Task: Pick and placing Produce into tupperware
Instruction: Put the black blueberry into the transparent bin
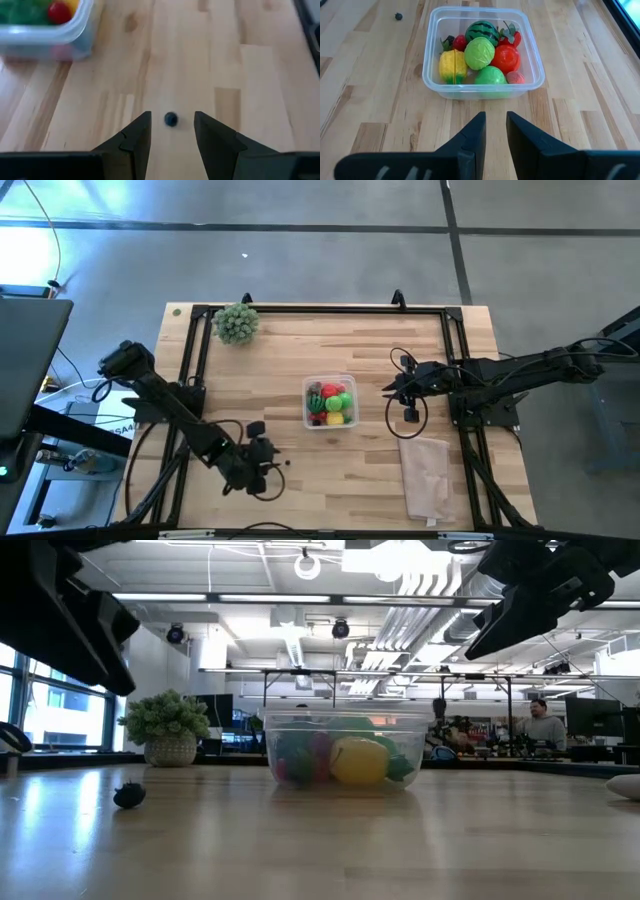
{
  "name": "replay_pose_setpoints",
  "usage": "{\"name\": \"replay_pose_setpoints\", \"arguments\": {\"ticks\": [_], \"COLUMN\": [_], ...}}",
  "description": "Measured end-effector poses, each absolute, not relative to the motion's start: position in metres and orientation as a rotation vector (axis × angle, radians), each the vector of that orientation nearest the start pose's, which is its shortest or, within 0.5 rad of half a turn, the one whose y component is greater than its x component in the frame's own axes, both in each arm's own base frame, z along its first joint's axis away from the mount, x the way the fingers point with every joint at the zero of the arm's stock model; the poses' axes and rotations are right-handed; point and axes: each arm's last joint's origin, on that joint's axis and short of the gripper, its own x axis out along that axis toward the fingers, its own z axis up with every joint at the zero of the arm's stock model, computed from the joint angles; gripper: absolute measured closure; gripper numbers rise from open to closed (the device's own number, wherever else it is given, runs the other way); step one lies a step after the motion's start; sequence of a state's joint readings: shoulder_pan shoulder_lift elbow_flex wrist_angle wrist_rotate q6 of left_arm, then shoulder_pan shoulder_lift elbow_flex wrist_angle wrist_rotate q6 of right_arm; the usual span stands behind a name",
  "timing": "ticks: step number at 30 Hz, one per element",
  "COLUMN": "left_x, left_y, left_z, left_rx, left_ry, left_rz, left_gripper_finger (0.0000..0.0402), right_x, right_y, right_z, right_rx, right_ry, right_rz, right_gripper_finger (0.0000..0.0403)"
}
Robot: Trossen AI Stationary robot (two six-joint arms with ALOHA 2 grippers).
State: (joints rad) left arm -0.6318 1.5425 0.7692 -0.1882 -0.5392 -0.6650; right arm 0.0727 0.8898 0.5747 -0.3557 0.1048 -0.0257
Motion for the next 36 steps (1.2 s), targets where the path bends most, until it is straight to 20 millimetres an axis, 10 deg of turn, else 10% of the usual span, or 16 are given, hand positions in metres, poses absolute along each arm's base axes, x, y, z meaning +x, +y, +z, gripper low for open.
{"name": "replay_pose_setpoints", "arguments": {"ticks": [36], "left_x": [0.268], "left_y": [-0.142], "left_z": [0.117], "left_rx": [0.094], "left_ry": [0.927], "left_rz": [-0.011], "left_gripper_finger": [0.0263], "right_x": [0.180], "right_y": [0.010], "right_z": [0.229], "right_rx": [-0.085], "right_ry": [0.674], "right_rz": [-0.022], "right_gripper_finger": [0.0336]}}
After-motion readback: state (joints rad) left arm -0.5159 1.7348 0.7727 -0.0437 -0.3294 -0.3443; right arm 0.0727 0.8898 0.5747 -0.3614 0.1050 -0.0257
